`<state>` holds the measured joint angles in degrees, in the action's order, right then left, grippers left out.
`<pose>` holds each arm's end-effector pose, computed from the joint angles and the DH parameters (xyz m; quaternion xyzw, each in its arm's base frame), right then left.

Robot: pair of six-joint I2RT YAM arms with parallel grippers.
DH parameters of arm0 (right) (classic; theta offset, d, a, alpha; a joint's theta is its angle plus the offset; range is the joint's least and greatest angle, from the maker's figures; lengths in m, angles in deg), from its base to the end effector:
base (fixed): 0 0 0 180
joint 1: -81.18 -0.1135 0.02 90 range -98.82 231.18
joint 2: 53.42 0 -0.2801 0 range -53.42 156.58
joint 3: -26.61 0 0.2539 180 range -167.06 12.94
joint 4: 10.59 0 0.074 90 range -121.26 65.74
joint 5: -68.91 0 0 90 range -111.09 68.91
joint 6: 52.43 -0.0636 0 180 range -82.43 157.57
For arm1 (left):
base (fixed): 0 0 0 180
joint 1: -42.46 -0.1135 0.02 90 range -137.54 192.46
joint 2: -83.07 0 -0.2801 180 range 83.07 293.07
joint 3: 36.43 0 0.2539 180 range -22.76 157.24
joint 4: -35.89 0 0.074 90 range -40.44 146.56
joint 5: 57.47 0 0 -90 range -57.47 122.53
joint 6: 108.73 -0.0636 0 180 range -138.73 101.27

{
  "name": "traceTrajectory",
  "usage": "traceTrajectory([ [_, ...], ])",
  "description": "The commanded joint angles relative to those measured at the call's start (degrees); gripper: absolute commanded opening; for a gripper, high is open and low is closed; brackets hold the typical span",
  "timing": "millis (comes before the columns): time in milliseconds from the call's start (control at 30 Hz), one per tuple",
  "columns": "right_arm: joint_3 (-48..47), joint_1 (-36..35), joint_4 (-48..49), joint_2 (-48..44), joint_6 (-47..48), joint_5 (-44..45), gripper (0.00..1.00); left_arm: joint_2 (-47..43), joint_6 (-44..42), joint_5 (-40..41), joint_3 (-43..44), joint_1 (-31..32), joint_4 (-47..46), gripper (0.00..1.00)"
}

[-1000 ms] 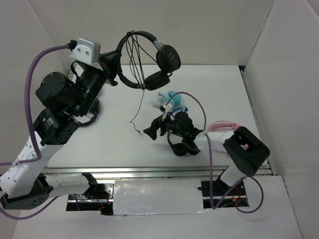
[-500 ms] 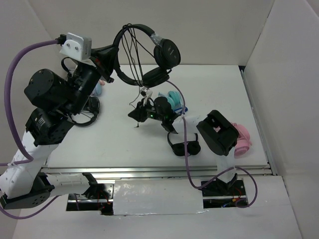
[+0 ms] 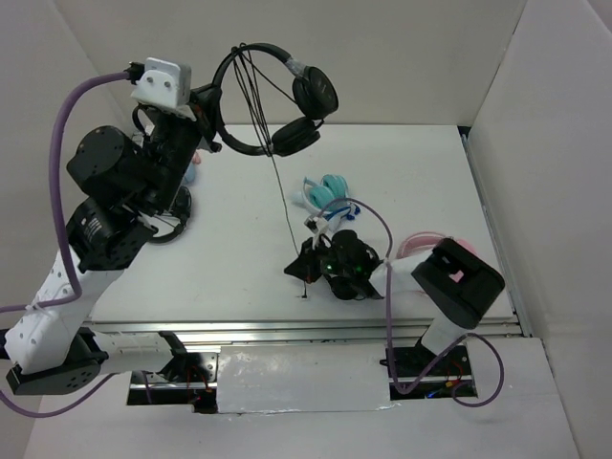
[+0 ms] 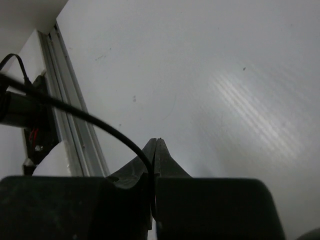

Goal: Wrap the headphones

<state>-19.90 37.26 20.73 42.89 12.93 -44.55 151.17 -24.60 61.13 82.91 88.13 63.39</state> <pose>0.2275 0.2542 0.1560 -0.2502 0.7634 0.4586 0.3799 0.1569 -0.1170 0.6236 0.0440 0.5669 -0.1493 0.8090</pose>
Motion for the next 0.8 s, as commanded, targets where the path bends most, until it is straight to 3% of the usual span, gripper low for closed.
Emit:
traceTrajectory([
  [0, 6.46, -1.78, 5.36, -6.82, -5.05, 2.98, 0.00, 0.81, -2.56, 4.96, 1.82, -0.23, -8.02, 0.00],
  [100, 9.37, -2.74, 3.45, -11.48, -6.29, 4.82, 0.00, 4.31, -2.31, 6.30, 2.96, -2.59, -9.26, 0.00],
  [200, 10.60, -4.15, -3.05, -16.92, -5.59, 9.73, 0.00, 7.83, 4.89, -2.19, 6.13, -13.30, -4.95, 0.00],
  [333, 12.18, -7.40, -11.56, -24.58, -4.19, 18.61, 0.00, 11.96, 14.36, -8.36, 5.51, -28.75, -6.09, 0.00],
  [433, 11.49, -8.81, -18.78, -29.68, -2.61, 22.93, 0.00, 16.88, 16.24, -8.48, 6.48, -34.22, -7.06, 0.00],
  [533, 9.82, -12.06, -25.71, -34.51, -1.38, 29.25, 0.00, 20.84, 14.67, -3.82, 6.05, -36.60, -8.28, 0.00],
  [767, 1.56, -19.79, -44.55, -42.07, 1.70, 51.83, 0.00, 22.96, 15.54, -3.90, -2.30, -41.27, -13.21, 0.00],
])
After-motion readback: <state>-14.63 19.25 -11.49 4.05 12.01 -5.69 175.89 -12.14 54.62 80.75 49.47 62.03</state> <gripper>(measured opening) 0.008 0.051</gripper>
